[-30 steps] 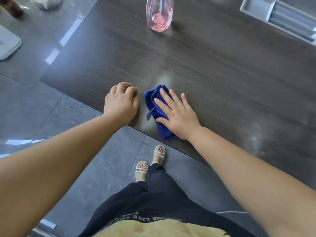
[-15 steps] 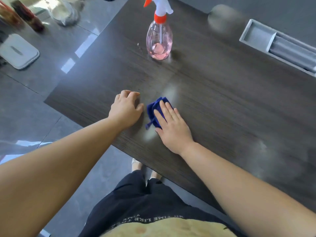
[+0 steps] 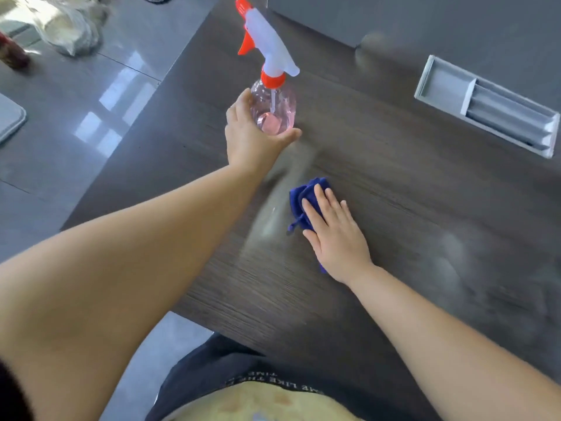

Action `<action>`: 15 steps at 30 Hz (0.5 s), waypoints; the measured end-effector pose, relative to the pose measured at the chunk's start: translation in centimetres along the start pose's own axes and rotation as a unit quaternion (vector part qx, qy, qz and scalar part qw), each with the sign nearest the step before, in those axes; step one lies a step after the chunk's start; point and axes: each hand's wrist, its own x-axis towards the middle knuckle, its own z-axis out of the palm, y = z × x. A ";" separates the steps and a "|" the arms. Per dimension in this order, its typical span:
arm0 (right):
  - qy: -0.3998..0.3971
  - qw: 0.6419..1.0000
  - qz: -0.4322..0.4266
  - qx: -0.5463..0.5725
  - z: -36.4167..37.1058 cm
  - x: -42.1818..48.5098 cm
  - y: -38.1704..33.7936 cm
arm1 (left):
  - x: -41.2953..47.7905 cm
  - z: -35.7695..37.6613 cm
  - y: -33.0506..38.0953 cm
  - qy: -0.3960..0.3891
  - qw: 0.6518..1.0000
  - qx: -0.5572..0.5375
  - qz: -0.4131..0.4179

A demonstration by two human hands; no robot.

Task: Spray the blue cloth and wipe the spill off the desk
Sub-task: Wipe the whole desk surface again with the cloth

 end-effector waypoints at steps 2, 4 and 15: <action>-0.014 1.000 -0.020 -0.010 -0.5 0.3 2.8 | 1.2 0.4 0.0 -0.007 1.000 -0.015 0.005; 0.003 0.999 0.054 0.004 -1.1 1.2 4.8 | 1.9 0.4 -0.4 -0.007 0.999 -0.035 0.007; -0.006 1.000 0.010 0.015 -1.6 5.9 1.8 | 2.6 -3.7 -1.7 -0.036 0.997 -0.057 0.040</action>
